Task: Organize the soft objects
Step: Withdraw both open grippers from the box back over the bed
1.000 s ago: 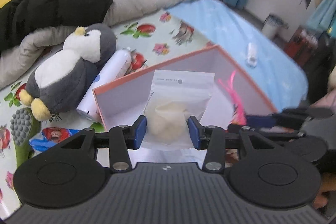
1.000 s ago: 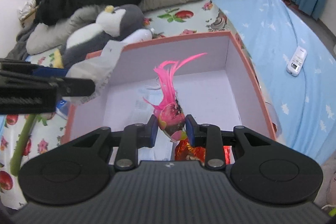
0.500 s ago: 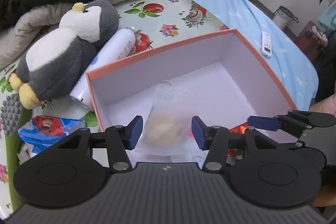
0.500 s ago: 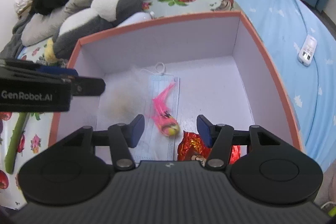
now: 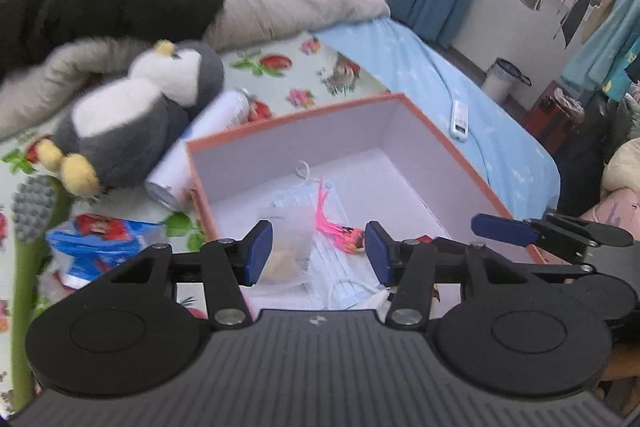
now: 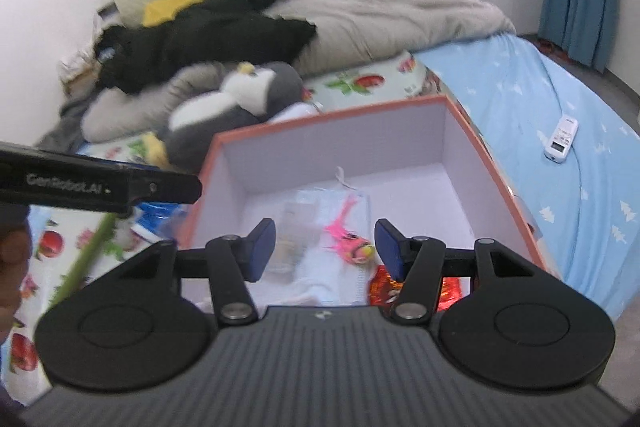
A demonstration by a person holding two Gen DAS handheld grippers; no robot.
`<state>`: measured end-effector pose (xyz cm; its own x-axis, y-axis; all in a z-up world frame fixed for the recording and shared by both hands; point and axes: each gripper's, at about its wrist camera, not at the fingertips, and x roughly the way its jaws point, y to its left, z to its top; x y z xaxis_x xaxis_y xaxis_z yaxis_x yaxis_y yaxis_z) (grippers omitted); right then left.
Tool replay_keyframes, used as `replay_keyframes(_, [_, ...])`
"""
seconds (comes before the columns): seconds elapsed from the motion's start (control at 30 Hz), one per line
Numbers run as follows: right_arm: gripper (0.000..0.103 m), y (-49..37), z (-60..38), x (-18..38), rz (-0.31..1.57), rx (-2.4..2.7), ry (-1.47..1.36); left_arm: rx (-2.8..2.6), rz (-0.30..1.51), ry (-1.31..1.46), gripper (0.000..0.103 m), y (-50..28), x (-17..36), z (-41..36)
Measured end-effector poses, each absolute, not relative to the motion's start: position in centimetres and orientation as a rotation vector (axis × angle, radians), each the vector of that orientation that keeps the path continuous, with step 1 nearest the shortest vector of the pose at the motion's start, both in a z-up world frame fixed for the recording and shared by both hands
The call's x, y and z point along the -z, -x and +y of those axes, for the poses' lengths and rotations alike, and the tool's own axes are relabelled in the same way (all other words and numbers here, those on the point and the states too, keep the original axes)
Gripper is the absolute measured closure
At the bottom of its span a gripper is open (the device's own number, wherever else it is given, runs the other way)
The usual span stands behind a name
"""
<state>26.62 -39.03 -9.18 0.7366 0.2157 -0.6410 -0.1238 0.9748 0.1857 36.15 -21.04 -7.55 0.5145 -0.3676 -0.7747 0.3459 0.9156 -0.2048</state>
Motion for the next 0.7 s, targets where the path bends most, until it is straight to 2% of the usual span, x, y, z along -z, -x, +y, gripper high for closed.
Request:
replay_keyframes(0.3, [0.045, -20.0, -37.0, 7.2, 0.610, -0.239, -0.129, 0.402, 0.766, 0.048, 0.046, -28.2, 3.8, -17.9])
replay_keyframes(0.47, [0.045, -16.6, -36.2, 7.0, 0.577, -0.251, -0.140, 0.370, 0.683, -0.034, 0.046, -22.9, 3.5, -17.2])
replay_keyframes(0.7, [0.045, -12.8, -35.1, 7.3, 0.548, -0.241, -0.160, 0.364, 0.635, 0.009, 0.046, -16.4, 3.2, -15.8])
